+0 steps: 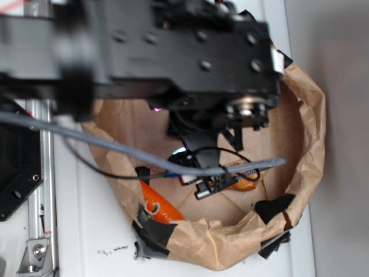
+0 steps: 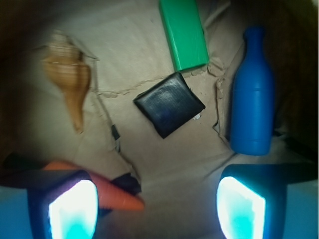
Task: Grab the carrot.
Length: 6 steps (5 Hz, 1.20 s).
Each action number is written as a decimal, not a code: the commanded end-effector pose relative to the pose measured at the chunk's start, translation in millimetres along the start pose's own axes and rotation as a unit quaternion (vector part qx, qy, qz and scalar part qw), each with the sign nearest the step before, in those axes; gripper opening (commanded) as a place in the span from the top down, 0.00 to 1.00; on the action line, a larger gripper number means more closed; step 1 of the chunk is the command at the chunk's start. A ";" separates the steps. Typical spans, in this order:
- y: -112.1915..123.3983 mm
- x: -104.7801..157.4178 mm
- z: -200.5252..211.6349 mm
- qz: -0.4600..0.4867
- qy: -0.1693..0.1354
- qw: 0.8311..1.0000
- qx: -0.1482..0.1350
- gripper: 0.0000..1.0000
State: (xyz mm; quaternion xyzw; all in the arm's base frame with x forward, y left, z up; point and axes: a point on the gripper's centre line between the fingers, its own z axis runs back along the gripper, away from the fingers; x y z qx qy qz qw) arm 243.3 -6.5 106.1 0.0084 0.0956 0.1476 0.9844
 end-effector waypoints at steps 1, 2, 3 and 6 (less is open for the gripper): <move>-32.7 -7.8 -16.8 -0.024 0.068 0.997 -0.032 0.00; -46.5 -30.4 -30.7 -0.046 0.086 0.995 -0.021 0.00; -55.6 -47.3 -56.0 -0.071 0.086 0.994 -0.006 0.00; -57.0 -61.6 -91.6 -0.229 0.019 0.971 -0.067 0.00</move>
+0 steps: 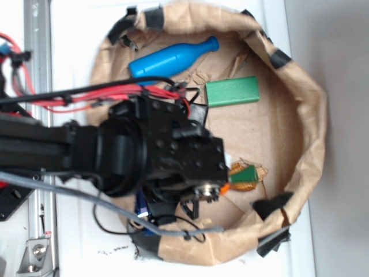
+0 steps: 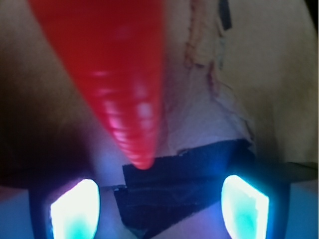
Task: Grab the carrot.
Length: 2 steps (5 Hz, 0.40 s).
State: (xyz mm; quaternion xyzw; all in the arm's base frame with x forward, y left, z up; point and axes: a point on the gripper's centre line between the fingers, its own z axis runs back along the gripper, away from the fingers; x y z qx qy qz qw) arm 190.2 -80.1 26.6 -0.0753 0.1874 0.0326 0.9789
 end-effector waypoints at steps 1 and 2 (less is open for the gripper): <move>10.2 16.2 10.5 -0.098 -0.105 0.989 0.016 1.00; 17.0 29.5 31.0 -0.076 -0.121 0.990 0.009 1.00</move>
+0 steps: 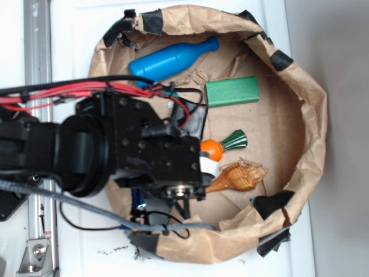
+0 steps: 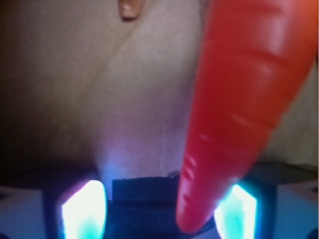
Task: Grab the carrot.
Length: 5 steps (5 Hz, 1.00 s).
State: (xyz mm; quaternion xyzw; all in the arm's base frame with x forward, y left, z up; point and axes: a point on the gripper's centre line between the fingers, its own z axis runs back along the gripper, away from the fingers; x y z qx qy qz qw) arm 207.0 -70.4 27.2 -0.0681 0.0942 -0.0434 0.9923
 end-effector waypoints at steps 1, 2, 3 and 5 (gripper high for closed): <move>25.0 17.3 46.4 0.033 -0.049 0.998 -0.032 0.00; 31.6 14.8 66.9 0.052 -0.076 0.995 -0.045 0.00; 33.6 15.7 71.4 0.078 -0.120 0.989 -0.025 0.00; 36.2 34.3 41.4 0.024 -0.184 0.983 0.006 0.00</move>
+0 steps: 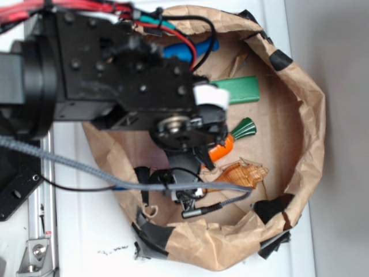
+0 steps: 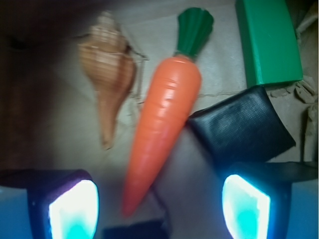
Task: Grab the carrot.
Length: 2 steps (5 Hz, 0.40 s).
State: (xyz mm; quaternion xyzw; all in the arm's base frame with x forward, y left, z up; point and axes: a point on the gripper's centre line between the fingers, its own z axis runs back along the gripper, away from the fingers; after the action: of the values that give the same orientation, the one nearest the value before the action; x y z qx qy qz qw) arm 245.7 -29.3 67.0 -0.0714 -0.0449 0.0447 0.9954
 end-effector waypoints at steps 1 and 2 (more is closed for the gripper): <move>-1.7 13.8 -22.1 -0.075 -0.041 0.996 0.016 0.00; -0.5 24.3 -29.0 -0.086 -0.024 0.996 0.011 0.00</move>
State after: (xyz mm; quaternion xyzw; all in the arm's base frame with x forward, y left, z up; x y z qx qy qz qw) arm 272.3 -33.5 43.0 -0.0549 -0.0619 -0.0107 0.9965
